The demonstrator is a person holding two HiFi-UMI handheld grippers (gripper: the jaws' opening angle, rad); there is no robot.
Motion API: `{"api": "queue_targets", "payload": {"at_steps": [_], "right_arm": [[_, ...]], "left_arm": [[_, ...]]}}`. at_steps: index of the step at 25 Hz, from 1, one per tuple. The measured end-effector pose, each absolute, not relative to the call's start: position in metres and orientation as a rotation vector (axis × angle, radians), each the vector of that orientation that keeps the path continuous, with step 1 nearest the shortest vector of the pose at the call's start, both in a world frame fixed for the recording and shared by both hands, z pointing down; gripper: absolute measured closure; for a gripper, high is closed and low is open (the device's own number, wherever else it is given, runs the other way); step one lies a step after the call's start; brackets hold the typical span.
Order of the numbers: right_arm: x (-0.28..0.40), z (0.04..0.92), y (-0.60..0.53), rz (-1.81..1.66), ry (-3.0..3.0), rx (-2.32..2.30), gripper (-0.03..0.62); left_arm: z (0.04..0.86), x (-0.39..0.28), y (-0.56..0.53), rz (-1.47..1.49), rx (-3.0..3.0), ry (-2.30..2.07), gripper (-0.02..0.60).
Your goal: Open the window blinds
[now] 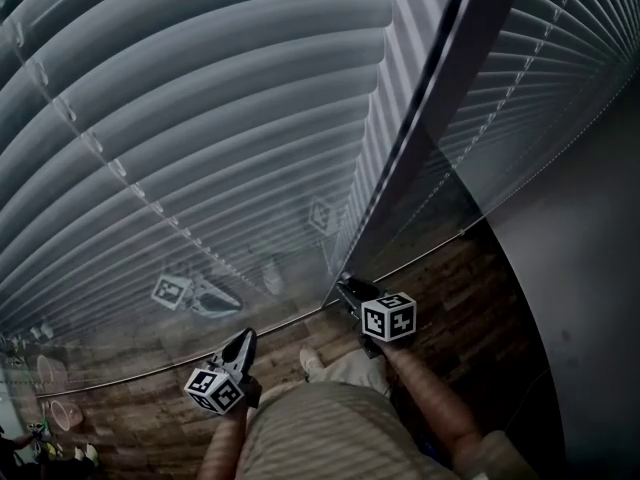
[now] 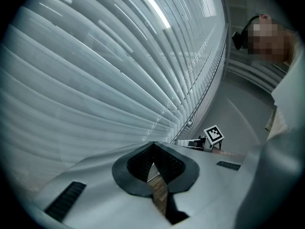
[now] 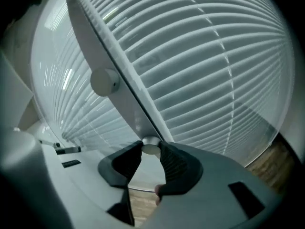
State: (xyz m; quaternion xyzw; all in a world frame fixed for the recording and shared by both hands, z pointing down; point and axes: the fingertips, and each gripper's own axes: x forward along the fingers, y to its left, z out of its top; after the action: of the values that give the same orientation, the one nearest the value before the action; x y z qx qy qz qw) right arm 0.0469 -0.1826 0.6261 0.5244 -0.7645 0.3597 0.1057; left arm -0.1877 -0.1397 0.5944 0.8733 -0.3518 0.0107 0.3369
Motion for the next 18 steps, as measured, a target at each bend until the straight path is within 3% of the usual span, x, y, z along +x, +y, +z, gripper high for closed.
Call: {"api": "queue_targets", "payload": {"at_steps": [5,12,16,18], "right_arm": [[0.039,0.623,-0.183,0.479,-2.001,1.467,0.465],[0.037,0.625,-0.181,-0.007,-1.684,1.35,0.465],[0.035,0.621,-0.18,-0.062,-1.734,1.358,0.462],[0.035,0.621,-0.176,0.156,-1.938,1.436,0.457]], "left_arm": [[0.599,-0.185,-0.138,0.041,2.274,-0.905,0.571],[0.594,-0.179,-0.137,0.043,2.288,-0.884,0.571],[0.593,-0.18,-0.134,0.051,2.287,-0.88,0.571],[0.594,-0.182,-0.133,0.052,2.286,-0.884,0.571]]}}
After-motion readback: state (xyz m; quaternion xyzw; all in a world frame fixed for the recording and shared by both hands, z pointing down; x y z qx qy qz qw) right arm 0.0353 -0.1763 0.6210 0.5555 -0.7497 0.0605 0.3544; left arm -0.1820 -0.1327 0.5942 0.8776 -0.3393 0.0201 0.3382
